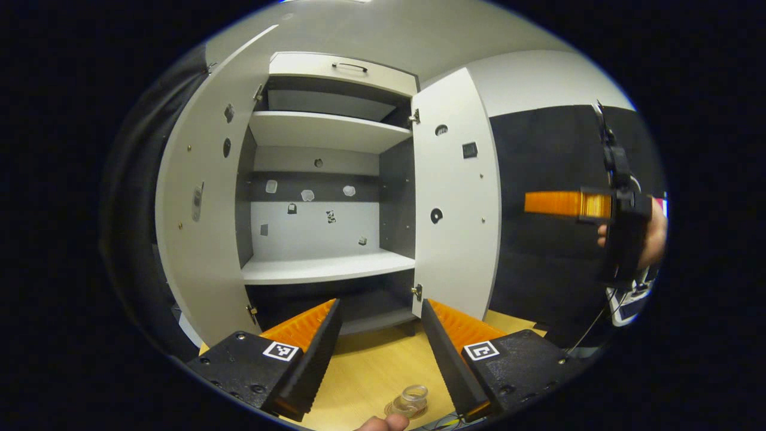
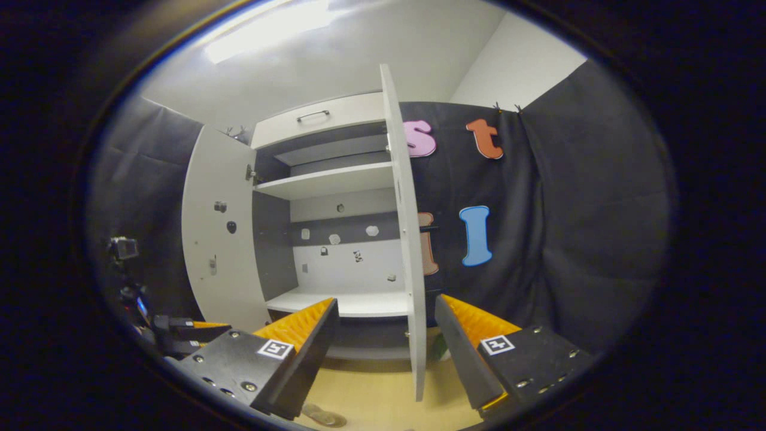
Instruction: Grasp the bottle in the cabinet with the left hand and place it on the coaster, then close the right door with the right hand and the left door with the left hand.
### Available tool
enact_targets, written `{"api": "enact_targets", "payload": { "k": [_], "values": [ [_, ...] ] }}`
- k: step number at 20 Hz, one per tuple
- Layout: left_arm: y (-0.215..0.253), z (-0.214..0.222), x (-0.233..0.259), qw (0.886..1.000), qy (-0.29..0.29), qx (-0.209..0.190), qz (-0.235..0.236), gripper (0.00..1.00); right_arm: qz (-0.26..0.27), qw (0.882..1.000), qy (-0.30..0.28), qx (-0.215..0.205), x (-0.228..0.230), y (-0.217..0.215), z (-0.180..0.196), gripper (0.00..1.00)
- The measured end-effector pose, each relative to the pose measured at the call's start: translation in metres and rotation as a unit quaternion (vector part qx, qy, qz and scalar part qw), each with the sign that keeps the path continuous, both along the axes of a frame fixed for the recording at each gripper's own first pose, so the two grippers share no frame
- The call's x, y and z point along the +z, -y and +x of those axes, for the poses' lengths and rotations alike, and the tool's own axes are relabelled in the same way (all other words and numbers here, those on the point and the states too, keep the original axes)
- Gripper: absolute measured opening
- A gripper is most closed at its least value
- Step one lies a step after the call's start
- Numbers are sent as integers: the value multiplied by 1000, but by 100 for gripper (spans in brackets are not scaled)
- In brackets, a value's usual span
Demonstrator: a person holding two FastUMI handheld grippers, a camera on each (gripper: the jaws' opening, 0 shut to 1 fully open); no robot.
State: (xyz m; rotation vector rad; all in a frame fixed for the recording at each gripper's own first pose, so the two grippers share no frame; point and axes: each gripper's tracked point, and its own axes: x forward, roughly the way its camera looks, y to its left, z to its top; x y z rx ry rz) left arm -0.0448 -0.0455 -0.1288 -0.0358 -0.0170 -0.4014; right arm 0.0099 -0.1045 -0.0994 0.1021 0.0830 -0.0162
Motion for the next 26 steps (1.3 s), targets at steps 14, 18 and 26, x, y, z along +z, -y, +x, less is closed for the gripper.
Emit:
{"api": "enact_targets", "payload": {
  "k": [14,18,26],
  "values": [
    [-157,-33,145,985,74,154,3,99,-18,998,-3,-55,22,159,85,94],
    [-198,-51,136,978,66,193,28,95,10,1000,-6,-16,33,159,128,98],
    [-235,-59,118,972,23,235,10,93,66,994,-74,51,1,133,175,99]
  ]
}}
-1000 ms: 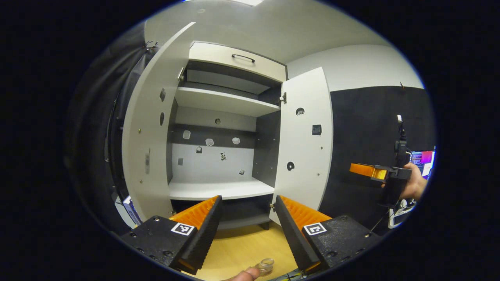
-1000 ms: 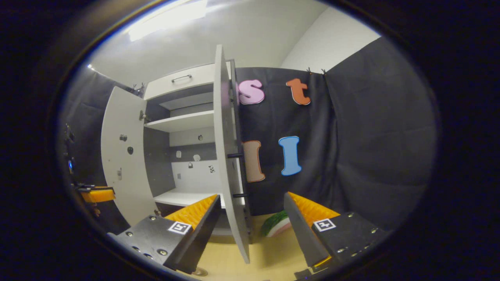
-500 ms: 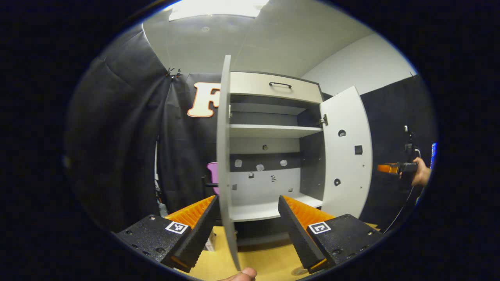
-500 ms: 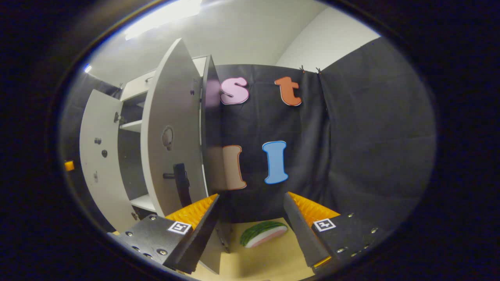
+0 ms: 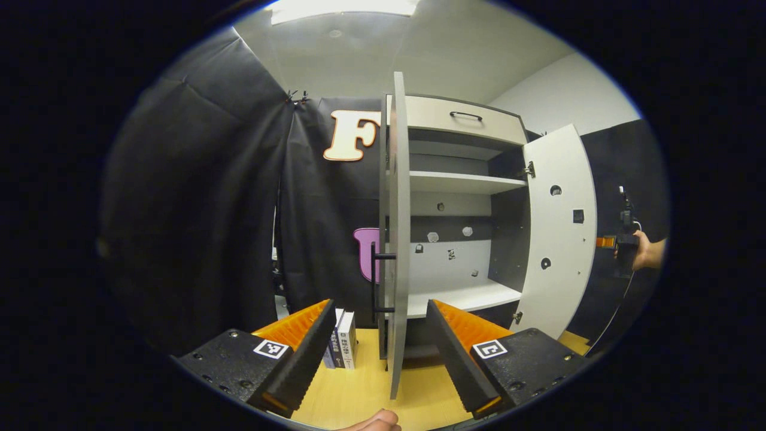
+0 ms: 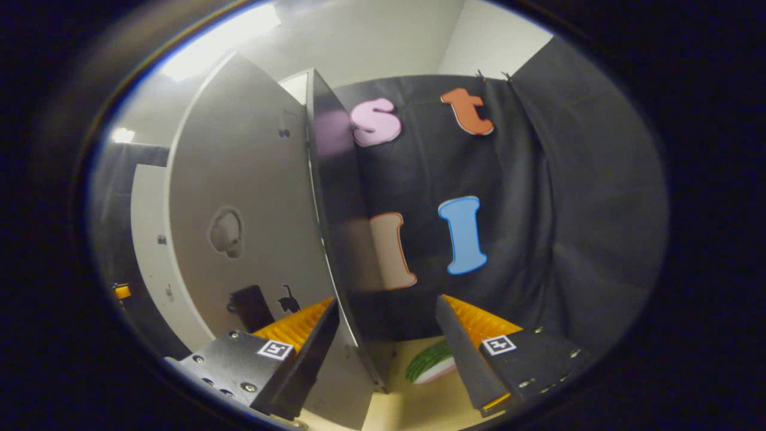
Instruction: Grasp the bottle in the cabinet with the left hand and place it on the coaster, then close the right door with the right hand and the left door with the left hand.
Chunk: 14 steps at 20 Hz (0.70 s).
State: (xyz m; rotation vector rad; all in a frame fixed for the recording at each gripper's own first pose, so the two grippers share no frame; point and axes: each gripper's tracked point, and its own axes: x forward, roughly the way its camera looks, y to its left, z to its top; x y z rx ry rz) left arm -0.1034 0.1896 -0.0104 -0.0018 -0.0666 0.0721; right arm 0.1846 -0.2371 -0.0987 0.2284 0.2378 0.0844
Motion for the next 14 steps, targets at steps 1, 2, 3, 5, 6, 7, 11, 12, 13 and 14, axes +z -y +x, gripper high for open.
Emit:
{"api": "enact_targets", "payload": {
  "k": [1,2,3,5,6,7,11,12,13,14],
  "values": [
    [-3,1,2,1000,1,2,2,96,-4,1000,-5,14,-1,-12,3,99],
    [-5,2,4,1000,3,1,3,96,-22,999,-5,26,0,-22,5,99],
    [-8,3,7,1000,7,1,6,96,-52,998,-5,31,0,-25,6,99],
    [-11,3,10,1000,9,2,12,95,-108,993,-31,37,-6,-23,3,97],
    [-10,4,14,1000,12,-3,13,96,-119,992,-32,34,-6,-23,0,97],
    [-9,5,15,1000,15,-4,14,96,-120,992,-29,31,-3,-25,1,97],
    [2,12,18,1000,16,-14,15,93,-87,996,4,24,25,-43,7,96],
    [5,14,18,1000,15,-17,16,93,-95,995,2,23,26,-45,6,96],
    [6,14,18,1000,17,-17,17,96,-97,995,3,23,27,-48,5,96],
    [8,16,19,1000,19,-19,16,96,-93,995,0,23,26,-53,4,96]
  ]
}}
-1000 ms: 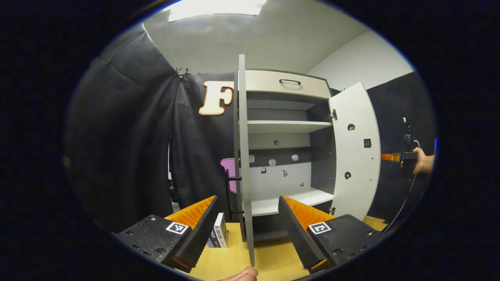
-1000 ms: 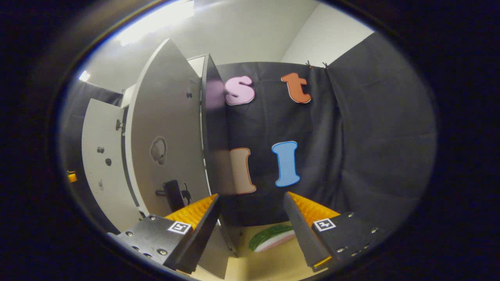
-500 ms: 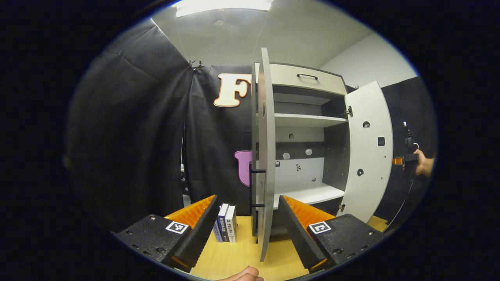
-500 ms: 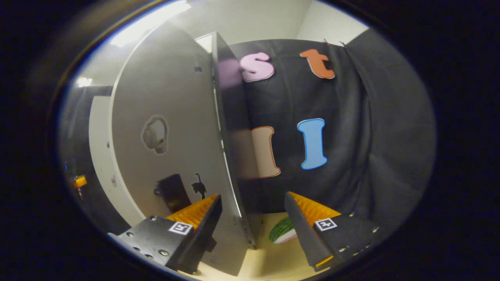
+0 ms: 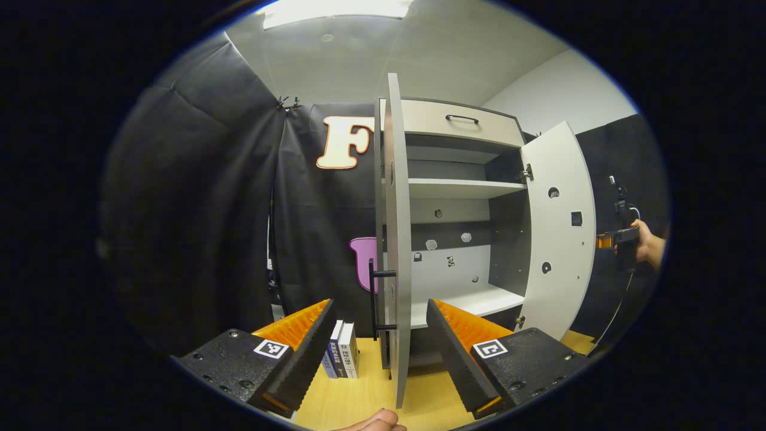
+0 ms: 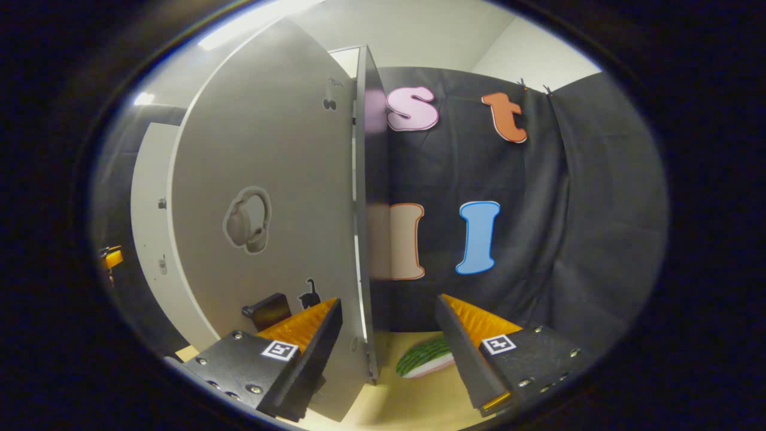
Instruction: Grasp the bottle in the cabinet with the left hand and place it on the coaster, then close the right door with the right hand and the left door with the left hand.
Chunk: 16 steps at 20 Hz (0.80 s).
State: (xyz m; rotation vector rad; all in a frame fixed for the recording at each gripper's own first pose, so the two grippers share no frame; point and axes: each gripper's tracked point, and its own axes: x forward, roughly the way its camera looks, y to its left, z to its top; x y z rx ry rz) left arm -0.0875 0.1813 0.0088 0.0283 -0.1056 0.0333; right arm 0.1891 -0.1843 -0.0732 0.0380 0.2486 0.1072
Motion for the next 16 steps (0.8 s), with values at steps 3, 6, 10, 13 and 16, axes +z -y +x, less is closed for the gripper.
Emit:
{"api": "enact_targets", "payload": {
  "k": [3,6,10,13,16],
  "values": [
    [11,4,-3,1000,0,-10,-4,96,-6,1000,8,5,4,-14,0,95],
    [19,12,-4,1000,7,-12,6,96,-9,1000,7,8,2,-26,-2,95],
    [25,11,-13,1000,-1,-19,-7,95,-17,1000,23,-10,8,-26,-4,96],
    [23,14,-22,1000,-14,-18,-19,93,-27,999,26,-14,9,-34,-5,96],
    [21,12,-21,999,-15,-16,-28,95,-23,999,29,-6,8,-49,-1,96]
  ]
}}
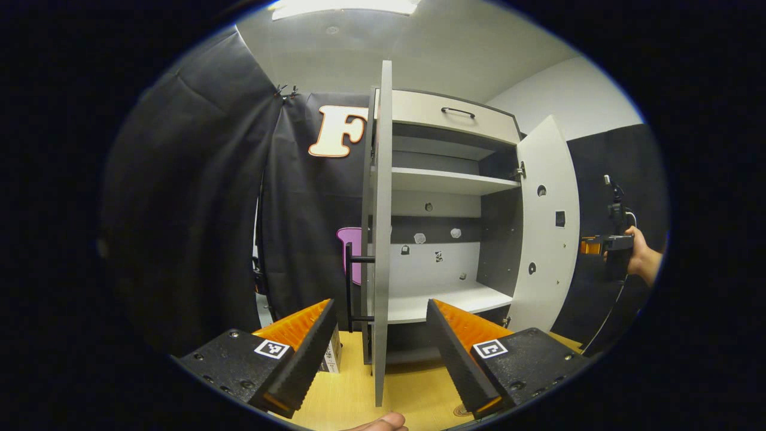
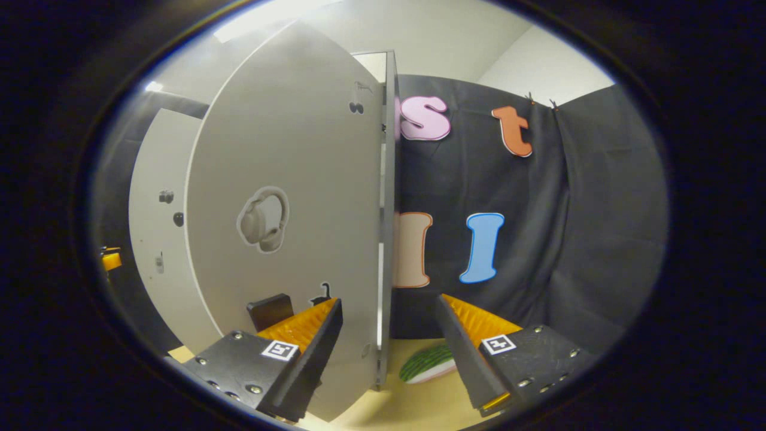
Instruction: Grasp the bottle in the cabinet with the left hand and place it on the coaster, then close the right door with the right hand and the left door with the left hand.
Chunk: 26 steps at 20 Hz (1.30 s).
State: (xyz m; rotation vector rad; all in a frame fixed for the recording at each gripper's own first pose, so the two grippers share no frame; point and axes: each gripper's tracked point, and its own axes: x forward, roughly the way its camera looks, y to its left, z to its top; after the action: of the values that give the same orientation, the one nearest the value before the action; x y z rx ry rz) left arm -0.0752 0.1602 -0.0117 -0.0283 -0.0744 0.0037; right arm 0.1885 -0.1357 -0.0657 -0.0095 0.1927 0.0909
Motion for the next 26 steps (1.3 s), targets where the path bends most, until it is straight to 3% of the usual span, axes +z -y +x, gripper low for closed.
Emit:
{"api": "enact_targets", "payload": {
  "k": [3,4,5,11,13,21,24,26],
  "values": [
    [-13,-4,-4,1000,-3,12,0,95,-14,1000,18,2,5,-16,3,95],
    [-18,-6,-6,1000,-6,18,-1,95,-21,999,24,5,6,-24,5,100],
    [-23,-9,-6,1000,-8,23,-3,95,-23,999,26,8,5,-32,6,95],
    [-62,-26,-7,998,-7,60,-2,96,25,999,32,37,0,-72,13,96],
    [-75,-28,-11,997,-11,72,-5,95,10,999,32,28,-1,-73,10,96],
    [-118,-11,-31,994,-36,97,-35,99,25,998,55,34,19,-85,-51,96],
    [-126,7,-25,995,-25,93,-23,93,28,997,62,46,30,-89,-78,96],
    [-129,24,-22,996,-23,88,-9,96,53,995,62,63,36,-99,-93,96]
  ]
}}
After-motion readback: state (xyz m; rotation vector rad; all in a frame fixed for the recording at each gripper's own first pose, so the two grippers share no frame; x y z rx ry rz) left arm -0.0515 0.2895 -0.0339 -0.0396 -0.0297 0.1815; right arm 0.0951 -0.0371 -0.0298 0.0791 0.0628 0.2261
